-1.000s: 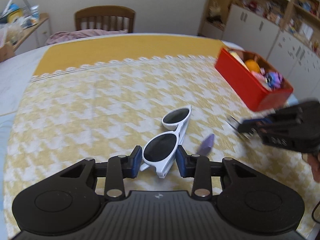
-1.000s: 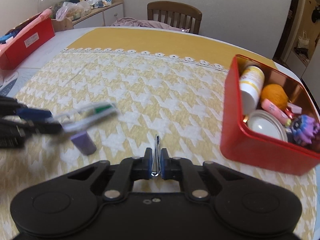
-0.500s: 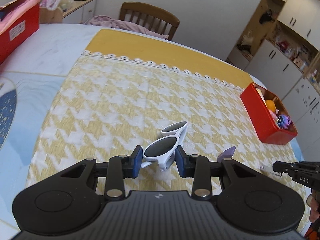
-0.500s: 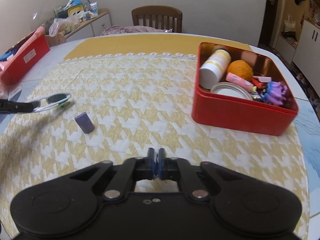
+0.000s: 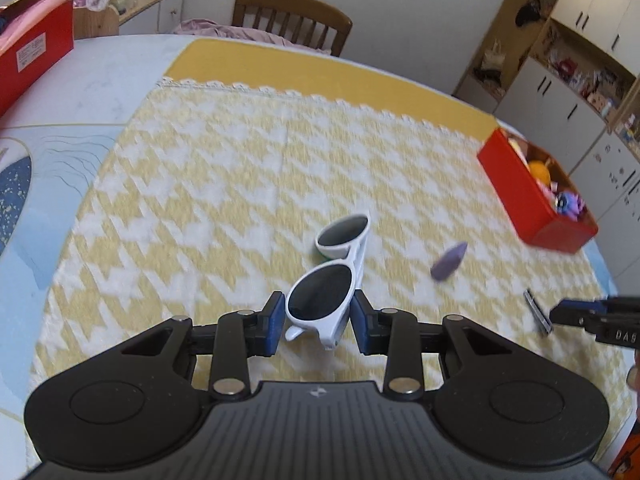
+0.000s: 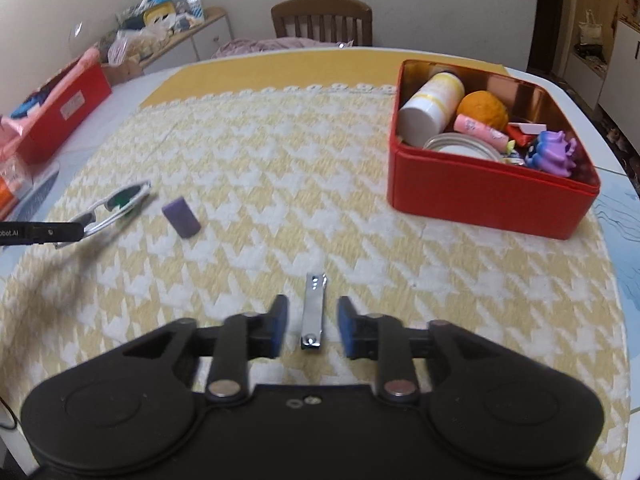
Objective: Organize rigid objects
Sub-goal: 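Lift the sunglasses and nail clipper off the table with both tools, then carry the sunglasses and nail clipper into the red box and release both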
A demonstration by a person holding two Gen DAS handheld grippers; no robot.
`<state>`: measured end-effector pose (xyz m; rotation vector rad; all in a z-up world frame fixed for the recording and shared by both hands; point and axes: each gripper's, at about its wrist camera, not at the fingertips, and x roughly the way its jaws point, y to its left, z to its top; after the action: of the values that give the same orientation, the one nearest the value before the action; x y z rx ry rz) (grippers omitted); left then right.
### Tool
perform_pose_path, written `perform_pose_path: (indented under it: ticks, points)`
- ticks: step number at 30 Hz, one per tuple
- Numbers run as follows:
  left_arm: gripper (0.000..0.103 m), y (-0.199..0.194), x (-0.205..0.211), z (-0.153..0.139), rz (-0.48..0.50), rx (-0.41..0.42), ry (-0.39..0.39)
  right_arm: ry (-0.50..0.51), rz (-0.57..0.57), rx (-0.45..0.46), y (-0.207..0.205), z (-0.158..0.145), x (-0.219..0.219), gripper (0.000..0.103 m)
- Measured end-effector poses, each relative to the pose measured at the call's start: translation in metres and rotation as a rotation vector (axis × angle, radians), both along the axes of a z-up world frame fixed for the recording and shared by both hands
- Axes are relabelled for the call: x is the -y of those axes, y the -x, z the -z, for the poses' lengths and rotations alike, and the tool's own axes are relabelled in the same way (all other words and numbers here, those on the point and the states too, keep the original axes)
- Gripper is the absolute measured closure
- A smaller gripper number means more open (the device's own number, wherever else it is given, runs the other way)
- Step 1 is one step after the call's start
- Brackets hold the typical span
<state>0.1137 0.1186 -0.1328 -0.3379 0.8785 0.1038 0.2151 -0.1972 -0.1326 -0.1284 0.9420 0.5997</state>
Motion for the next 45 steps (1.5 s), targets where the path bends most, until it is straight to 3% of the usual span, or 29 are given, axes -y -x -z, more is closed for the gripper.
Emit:
perform_pose_path:
  ticks: [9, 13, 24, 28, 31, 32, 37, 45]
  points:
    - [0.067, 0.004, 0.024, 0.016, 0.093, -0.028, -0.158, 0.049, -0.02, -0.001, -0.003, 0.018, -0.008, 0.056]
    - [0.044, 0.004, 0.03, 0.017, 0.114, -0.01, -0.181, 0.066, -0.034, 0.017, -0.002, 0.019, -0.013, 0.05]
    - [0.044, -0.025, 0.029, 0.021, 0.106, -0.001, -0.187, 0.111, -0.045, 0.048, -0.007, 0.021, -0.031, 0.05]
    - [0.058, -0.027, 0.03, 0.022, 0.101, 0.0, -0.22, 0.107, -0.045, 0.054, -0.008, 0.021, -0.031, 0.058]
    - [0.068, -0.026, 0.029, 0.021, 0.092, 0.004, -0.229, 0.098, -0.036, 0.062, -0.009, 0.02, -0.03, 0.088]
    - [0.07, -0.025, 0.028, 0.021, 0.086, 0.005, -0.225, 0.096, -0.029, 0.062, -0.01, 0.02, -0.029, 0.092]
    - [0.074, -0.027, 0.024, 0.018, 0.052, -0.006, -0.198, 0.085, -0.012, 0.057, -0.011, 0.018, -0.026, 0.093]
    - [0.076, -0.029, 0.006, 0.01, -0.04, -0.036, -0.039, 0.003, 0.065, 0.066, -0.008, -0.001, -0.001, 0.093]
